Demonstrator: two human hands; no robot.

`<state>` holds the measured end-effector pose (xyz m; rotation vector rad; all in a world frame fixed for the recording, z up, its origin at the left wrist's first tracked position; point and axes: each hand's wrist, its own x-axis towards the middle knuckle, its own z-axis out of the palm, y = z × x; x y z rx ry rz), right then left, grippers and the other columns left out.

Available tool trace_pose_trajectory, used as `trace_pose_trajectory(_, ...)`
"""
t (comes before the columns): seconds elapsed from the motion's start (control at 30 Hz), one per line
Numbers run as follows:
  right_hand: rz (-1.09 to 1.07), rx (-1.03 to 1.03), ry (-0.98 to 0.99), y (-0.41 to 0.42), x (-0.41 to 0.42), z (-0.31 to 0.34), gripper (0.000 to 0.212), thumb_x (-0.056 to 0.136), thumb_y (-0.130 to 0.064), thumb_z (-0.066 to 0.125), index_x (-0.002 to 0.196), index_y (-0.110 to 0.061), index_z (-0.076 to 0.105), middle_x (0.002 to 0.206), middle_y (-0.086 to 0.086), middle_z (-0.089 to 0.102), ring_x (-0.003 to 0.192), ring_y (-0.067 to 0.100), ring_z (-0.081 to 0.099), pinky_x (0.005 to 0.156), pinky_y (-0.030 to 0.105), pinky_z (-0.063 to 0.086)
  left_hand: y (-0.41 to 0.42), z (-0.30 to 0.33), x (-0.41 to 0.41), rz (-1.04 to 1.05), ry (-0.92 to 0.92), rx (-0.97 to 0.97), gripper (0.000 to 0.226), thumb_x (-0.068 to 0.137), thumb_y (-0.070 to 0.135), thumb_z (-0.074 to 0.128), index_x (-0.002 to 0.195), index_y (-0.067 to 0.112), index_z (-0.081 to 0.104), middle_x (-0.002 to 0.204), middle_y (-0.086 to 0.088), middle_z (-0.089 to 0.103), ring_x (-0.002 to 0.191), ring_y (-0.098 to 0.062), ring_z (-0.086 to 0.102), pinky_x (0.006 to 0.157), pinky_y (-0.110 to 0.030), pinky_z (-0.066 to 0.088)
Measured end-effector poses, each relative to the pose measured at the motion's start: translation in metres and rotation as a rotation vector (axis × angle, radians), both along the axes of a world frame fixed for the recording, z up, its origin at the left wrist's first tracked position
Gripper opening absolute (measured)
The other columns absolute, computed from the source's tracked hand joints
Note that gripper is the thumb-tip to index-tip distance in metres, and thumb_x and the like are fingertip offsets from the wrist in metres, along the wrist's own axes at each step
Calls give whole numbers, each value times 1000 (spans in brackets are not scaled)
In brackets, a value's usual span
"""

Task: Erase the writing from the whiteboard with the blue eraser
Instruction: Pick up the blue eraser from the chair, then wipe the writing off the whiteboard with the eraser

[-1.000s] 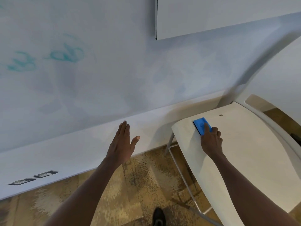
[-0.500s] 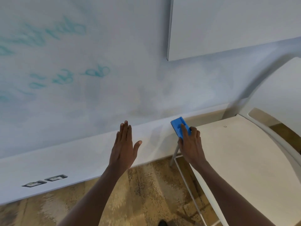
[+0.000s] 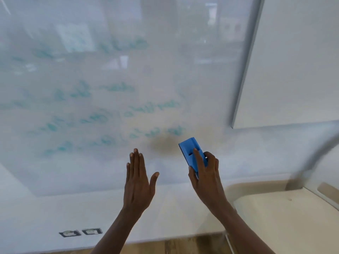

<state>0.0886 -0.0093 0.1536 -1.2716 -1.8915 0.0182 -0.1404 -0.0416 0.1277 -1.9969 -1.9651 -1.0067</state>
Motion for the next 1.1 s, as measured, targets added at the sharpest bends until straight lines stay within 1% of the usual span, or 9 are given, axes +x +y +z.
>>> trace_pose_trajectory(0.17, 42, 136, 56, -8, -61, 57, 69, 88, -15, 70, 148, -16, 37, 130, 12, 37, 117, 29, 43, 82, 40, 57, -11, 50, -61, 12, -10, 160, 82, 104, 49, 39, 162, -1, 10, 173, -12, -1, 160, -29, 0, 129, -33, 0)
trace_pose_trajectory(0.3, 63, 224, 92, -15, -109, 96, 67, 89, -16, 68, 148, -15, 38, 130, 14, 38, 118, 30, 43, 85, 43, 56, -20, 85, -112, 30, 4, 240, 81, 104, 49, 39, 162, 0, 9, 173, -12, -1, 160, -28, 1, 129, -32, -1)
trace_pose_trajectory(0.43, 62, 312, 117, -24, -156, 131, 64, 90, -17, 66, 148, -15, 38, 129, 18, 40, 117, 33, 43, 87, 44, 55, -27, 116, -163, 29, 39, 300, 81, 105, 47, 41, 162, -1, 10, 173, -12, -1, 160, -29, 1, 130, -35, 2)
trace_pose_trajectory(0.63, 57, 422, 142, -39, -214, 178, 61, 90, -17, 64, 147, -12, 42, 127, 19, 40, 116, 33, 42, 87, 45, 53, -38, 157, -226, 62, 66, 366, 81, 105, 49, 40, 162, 0, 10, 173, -11, -1, 160, -27, -1, 129, -34, 2)
trace_pose_trajectory(0.73, 48, 485, 170, -46, -240, 201, 60, 90, -15, 66, 146, -11, 44, 126, 20, 41, 115, 32, 42, 88, 46, 52, -45, 176, -254, 67, 89, 411, 81, 105, 49, 40, 162, 0, 11, 173, -12, 1, 160, -28, 1, 129, -34, 2)
trace_pose_trajectory(0.87, 51, 556, 221, -50, -270, 230, 62, 88, -12, 68, 145, -10, 44, 126, 20, 41, 114, 34, 42, 86, 48, 52, -47, 203, -287, 89, 92, 476, 80, 105, 49, 40, 162, 0, 11, 173, -11, 0, 160, -28, 1, 129, -33, 2)
trace_pose_trajectory(0.97, 76, 606, 232, -47, -294, 254, 62, 87, -11, 69, 144, -10, 44, 126, 21, 42, 114, 35, 41, 86, 48, 52, -42, 229, -316, 119, 117, 527, 80, 106, 51, 37, 162, 0, 11, 173, -11, 1, 160, -28, 1, 129, -33, 2)
trace_pose_trajectory(1.1, 94, 647, 241, -34, -319, 278, 63, 86, -10, 70, 144, -8, 45, 125, 23, 43, 114, 34, 41, 87, 47, 50, -30, 256, -348, 149, 138, 563, 79, 106, 48, 39, 162, -1, 12, 173, -11, 0, 160, -27, 0, 130, -35, 4)
